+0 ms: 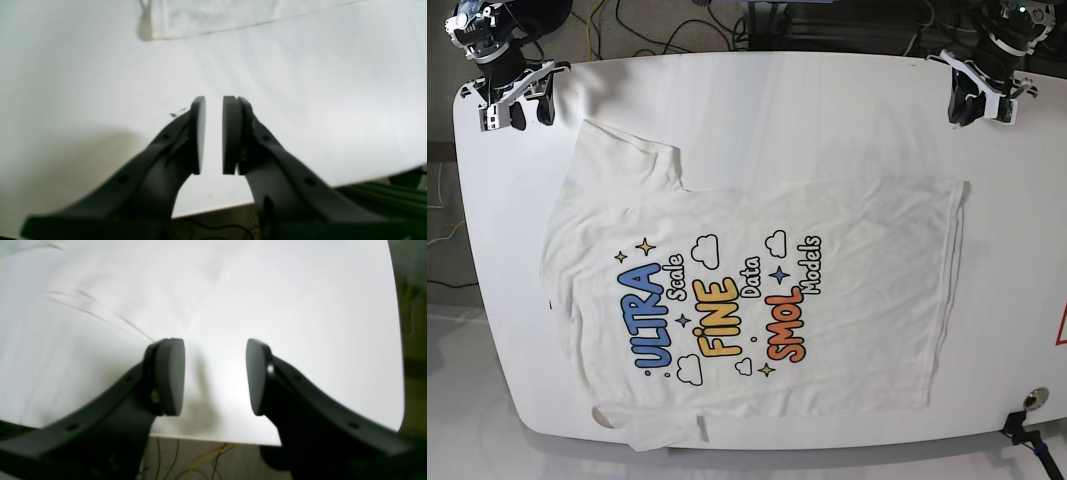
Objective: Fold the T-shirt properly
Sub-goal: 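Lower both grippers onto the shirt's shoulder edges near the collar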
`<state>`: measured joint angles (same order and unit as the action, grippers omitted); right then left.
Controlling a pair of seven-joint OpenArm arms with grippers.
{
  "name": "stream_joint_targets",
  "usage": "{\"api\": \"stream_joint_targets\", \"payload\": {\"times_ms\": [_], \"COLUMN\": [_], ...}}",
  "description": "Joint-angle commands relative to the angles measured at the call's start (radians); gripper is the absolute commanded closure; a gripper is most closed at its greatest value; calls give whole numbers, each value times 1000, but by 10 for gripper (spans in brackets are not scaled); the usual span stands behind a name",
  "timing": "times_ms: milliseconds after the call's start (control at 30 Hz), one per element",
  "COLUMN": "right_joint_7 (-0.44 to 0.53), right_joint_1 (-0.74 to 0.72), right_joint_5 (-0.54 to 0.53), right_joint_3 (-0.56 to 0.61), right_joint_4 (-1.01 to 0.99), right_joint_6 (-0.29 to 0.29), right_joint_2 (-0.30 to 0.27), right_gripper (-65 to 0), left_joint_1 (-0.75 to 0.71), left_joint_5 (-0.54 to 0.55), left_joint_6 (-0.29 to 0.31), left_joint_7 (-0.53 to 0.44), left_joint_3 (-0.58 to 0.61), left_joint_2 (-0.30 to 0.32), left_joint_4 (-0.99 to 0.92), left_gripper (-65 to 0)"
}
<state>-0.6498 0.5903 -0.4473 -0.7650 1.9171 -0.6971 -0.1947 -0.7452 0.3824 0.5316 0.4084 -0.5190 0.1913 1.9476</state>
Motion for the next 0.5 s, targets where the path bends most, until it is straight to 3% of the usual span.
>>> {"api": "stream_joint_targets", "payload": {"times_ms": [0,467], "right_joint_7": [22,6], "right_joint_1": [-4,-82], "right_joint_5": [-13,-31], "right_joint_3": [-10,-10], "right_joint_4": [-3,-34], "right_joint_6": [-1,-1], "right_joint_2": [-15,-8], "right_gripper": [-281,-293], "left_joint_1": [7,131], "left_joint_5": [15,-9], "left_joint_6": [-4,-27], "left_joint_7": [-14,-24], "left_joint_3": [-8,-25], "left_joint_2": [8,10], "left_joint_4": [3,-134], "left_gripper": [-78,-130]}}
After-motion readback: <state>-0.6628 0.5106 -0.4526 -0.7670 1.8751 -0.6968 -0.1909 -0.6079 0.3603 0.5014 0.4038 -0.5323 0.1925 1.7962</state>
